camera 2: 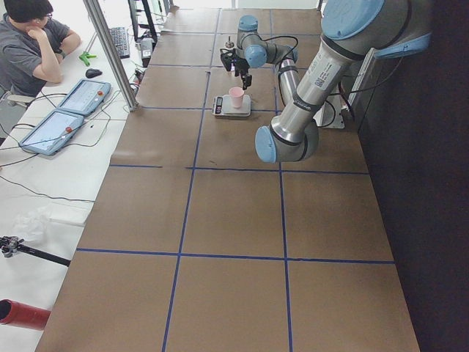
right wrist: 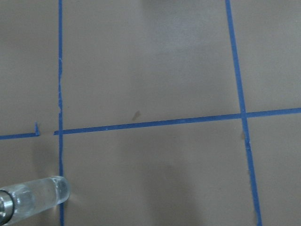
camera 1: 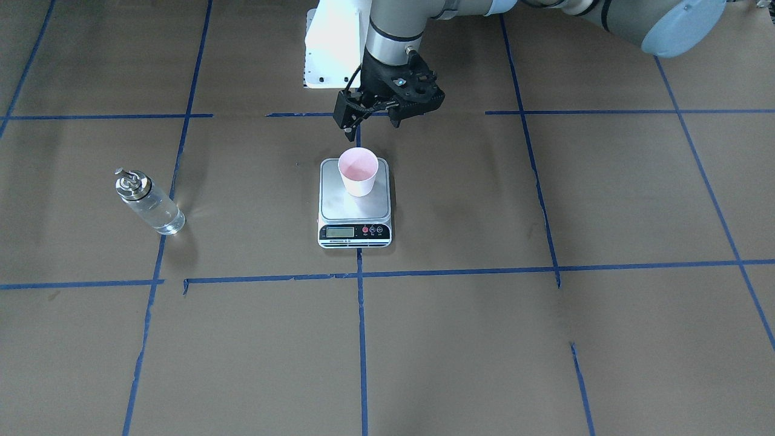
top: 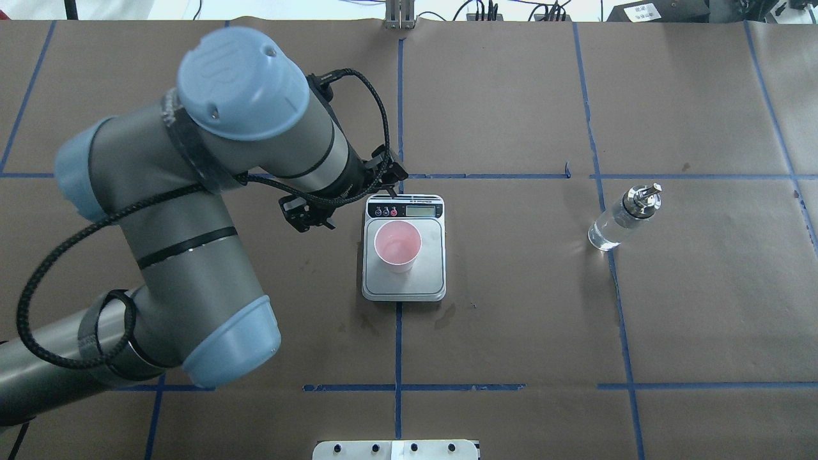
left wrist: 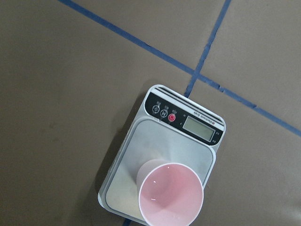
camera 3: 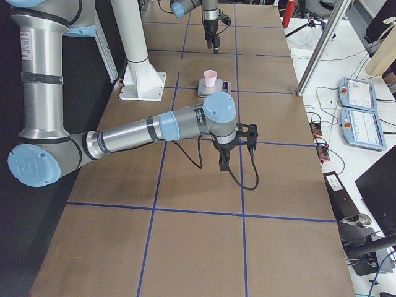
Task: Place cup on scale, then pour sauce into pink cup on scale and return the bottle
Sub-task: 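Release the cup on the scale and lift the left gripper away, then retract the left arm while the right gripper reaches to the glass bottle, then grasp the glass sauce bottle with the right gripper and lift it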
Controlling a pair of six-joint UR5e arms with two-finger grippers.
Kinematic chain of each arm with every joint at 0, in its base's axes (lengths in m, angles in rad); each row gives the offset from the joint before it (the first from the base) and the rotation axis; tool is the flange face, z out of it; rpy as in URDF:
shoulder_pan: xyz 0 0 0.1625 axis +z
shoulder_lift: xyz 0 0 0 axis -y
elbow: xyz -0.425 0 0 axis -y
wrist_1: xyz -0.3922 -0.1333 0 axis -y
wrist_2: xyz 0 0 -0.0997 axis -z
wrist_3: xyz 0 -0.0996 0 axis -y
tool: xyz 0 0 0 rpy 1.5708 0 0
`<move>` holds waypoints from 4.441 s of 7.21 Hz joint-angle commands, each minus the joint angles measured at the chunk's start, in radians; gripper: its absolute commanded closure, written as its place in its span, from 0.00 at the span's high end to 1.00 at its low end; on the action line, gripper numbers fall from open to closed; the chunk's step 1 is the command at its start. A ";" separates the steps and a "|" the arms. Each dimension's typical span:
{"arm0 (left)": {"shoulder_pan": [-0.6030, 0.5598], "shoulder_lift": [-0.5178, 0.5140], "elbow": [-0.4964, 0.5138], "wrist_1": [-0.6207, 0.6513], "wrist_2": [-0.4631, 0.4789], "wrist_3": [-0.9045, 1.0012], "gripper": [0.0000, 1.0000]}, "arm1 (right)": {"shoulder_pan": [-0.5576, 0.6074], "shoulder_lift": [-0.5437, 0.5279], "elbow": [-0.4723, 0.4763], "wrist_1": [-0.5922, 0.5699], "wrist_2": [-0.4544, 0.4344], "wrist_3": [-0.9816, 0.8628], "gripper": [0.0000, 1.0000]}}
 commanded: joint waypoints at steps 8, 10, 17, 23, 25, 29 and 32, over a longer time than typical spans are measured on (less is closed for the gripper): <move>-0.556 0.247 -0.109 0.182 -0.184 0.970 1.00 | -0.808 -0.241 0.300 0.535 -0.728 0.832 1.00; -0.642 0.341 -0.100 0.180 -0.185 1.251 1.00 | -1.017 -0.238 0.295 0.574 -0.995 0.905 1.00; -0.647 0.649 -0.028 -0.120 -0.172 1.522 1.00 | -1.194 -0.147 -0.007 0.804 -1.460 0.852 1.00; -0.647 0.645 -0.017 -0.122 -0.172 1.520 1.00 | -1.229 -0.045 -0.111 0.804 -1.527 0.849 1.00; -0.647 0.645 -0.017 -0.122 -0.177 1.519 1.00 | -1.231 -0.034 -0.142 0.804 -1.527 0.846 1.00; -0.642 0.641 -0.014 -0.122 -0.180 1.514 1.00 | -1.208 -0.005 -0.186 0.805 -1.538 0.809 1.00; -0.642 0.638 -0.015 -0.122 -0.177 1.514 1.00 | -1.191 0.011 -0.202 0.805 -1.538 0.798 1.00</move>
